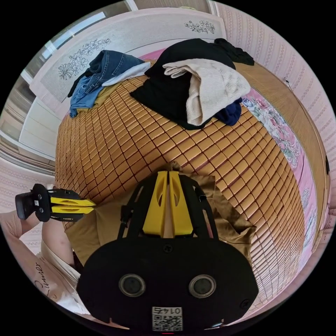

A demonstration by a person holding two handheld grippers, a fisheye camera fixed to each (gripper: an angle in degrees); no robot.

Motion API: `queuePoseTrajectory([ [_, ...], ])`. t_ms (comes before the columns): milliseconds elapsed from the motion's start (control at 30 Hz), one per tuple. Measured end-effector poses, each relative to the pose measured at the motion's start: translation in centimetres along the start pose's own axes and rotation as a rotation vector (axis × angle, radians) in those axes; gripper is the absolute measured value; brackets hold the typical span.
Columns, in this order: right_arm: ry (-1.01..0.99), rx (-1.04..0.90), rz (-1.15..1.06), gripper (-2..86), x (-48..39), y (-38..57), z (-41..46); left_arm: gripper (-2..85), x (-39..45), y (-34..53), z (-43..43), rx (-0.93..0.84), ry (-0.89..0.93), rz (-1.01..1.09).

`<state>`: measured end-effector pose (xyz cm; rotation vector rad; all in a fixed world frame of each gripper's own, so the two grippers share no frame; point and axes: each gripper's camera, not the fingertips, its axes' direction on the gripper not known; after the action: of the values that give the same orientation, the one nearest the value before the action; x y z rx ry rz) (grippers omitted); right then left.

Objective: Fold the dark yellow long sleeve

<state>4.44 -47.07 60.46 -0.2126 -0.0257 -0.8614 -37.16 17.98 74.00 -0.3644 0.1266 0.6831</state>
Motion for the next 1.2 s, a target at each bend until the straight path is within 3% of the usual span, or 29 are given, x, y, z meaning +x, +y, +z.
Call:
queuePoseTrajectory([
  [200,-0.023,-0.053,0.093,1.4,1.6,-1.5,2.1,0.7,-6.0,1.5,2.0,-0.010,0.216,-0.293],
  [400,-0.006,0.106,0.110,8.5,2.6,2.2,-4.2,4.5,-6.2,3.1,-1.2,0.041,0.126,-0.307],
  [533,0.006,0.187,0.137,8.5,1.5,14.3,-9.9,4.7,-0.1,4.1,-4.2,0.035,0.102,-0.159],
  [767,0.036,-0.111,0.482,8.7,-3.8,39.6,-7.4,5.9,20.6,2.6,-3.5,-0.017,0.404,0.160],
  [967,-0.058,-0.179,0.662,11.1,-6.6,48.1,-4.0,7.6,35.6,-1.2,0.0,-0.091,0.450,0.444],
  [1100,-0.116,-0.149,0.719,10.9,-6.0,49.7,-2.7,8.2,39.4,-3.9,2.9,-0.138,0.387,0.463],
  [1200,-0.083,-0.160,0.755,8.6,-5.6,50.5,-1.8,7.7,40.9,-5.0,7.0,-0.300,0.326,0.434],
])
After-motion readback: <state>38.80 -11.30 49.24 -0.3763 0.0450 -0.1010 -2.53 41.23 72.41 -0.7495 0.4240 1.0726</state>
